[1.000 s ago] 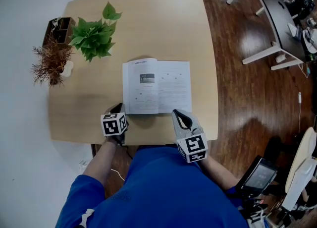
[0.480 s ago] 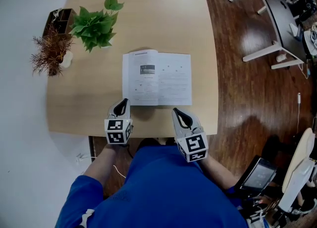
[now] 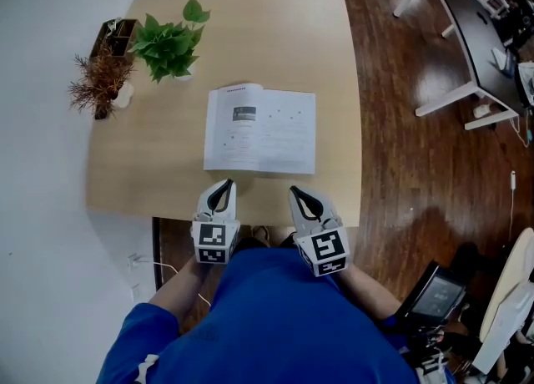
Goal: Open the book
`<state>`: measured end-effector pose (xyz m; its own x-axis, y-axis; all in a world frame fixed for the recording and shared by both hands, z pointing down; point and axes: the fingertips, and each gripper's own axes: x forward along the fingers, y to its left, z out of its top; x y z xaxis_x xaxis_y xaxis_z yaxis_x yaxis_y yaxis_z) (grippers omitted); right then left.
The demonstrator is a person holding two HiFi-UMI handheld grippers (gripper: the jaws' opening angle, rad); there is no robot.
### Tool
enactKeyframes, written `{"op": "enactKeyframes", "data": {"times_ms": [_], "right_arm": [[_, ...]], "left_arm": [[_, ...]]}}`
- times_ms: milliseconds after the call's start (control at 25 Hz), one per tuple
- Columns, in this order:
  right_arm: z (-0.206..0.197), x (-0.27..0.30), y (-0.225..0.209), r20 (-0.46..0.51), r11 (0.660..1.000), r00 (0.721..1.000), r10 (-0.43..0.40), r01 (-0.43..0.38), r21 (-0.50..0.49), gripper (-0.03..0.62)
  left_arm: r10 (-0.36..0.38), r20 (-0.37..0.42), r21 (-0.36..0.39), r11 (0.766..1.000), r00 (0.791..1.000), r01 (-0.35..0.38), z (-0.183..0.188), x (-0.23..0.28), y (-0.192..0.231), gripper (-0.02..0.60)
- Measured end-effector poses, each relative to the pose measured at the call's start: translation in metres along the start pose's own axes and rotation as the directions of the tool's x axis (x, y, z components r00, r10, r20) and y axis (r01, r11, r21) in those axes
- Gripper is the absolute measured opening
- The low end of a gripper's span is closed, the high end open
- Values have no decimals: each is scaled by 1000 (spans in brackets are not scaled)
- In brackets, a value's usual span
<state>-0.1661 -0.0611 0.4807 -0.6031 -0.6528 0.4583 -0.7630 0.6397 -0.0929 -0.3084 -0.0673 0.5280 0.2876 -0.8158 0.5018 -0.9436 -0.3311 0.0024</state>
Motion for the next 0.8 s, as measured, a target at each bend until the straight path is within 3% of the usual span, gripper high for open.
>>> {"op": "enactKeyframes", "data": {"times_ms": [320, 800], "right_arm": [[-16, -65, -9, 60, 1000, 998, 4, -3, -13, 3], [-52, -151, 5, 96, 997, 992, 76, -75, -15, 3]], "left_arm": [[-6, 85, 60, 998, 996, 1, 17, -36, -73, 15], [-2, 166, 74, 997, 986, -10, 18, -101, -176, 15]]}}
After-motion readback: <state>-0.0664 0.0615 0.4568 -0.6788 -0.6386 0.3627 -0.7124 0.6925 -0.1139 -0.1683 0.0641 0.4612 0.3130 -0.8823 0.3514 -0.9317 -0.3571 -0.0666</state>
